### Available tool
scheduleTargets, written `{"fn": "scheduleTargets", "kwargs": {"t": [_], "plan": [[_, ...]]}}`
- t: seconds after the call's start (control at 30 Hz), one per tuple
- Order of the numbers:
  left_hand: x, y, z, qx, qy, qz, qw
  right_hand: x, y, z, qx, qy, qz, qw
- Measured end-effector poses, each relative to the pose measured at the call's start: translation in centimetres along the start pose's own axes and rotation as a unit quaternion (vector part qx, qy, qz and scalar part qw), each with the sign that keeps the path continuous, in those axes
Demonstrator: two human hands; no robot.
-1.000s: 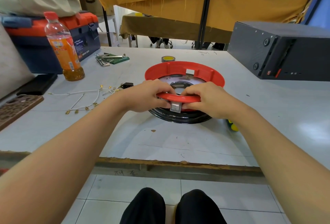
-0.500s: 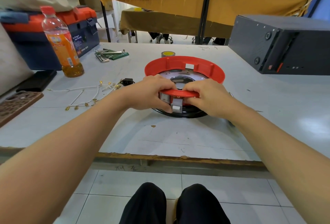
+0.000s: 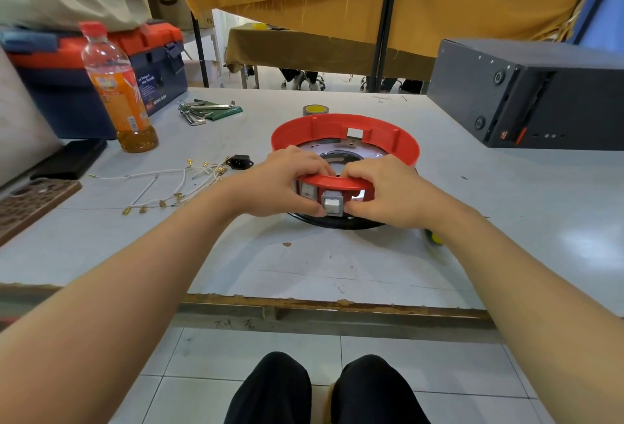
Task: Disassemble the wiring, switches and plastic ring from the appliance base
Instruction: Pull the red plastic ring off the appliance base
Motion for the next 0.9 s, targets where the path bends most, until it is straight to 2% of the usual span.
{"fn": "scheduleTargets", "kwargs": {"t": [0.1,0.27,0.53,0.9], "plan": [[-0.1,0.1,0.2,0.003,-0.018,0.017,1.0,0.0,-0.1,0.1,-0.005,-0.005,-0.02,1.0],[-0.3,0.4,0.9,-0.007,-0.056,0.061,0.997,0.0,-0.1,0.3,-0.001,-0.002,-0.009,1.0],[0.0,0.7,1.4,-0.007,-0.078,0.085,0.993,0.0,-0.2,0.4,0.002,-0.012,-0.013,1.0],[0.0,0.6,2.7,-0.072,-0.098,0.072,0.99,0.0,-0.5,0.6,-0.022,-0.047,-0.058,0.997]]}}
Point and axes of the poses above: each hand's wrist, its own y-axis away from the middle knuckle, its own x-axis out of the back of the hand, z = x × y, the point moved 6 cm from there along -y, towards the middle knuckle, and after that the axes turned 7 degrees about -z, right-handed, at the moved point
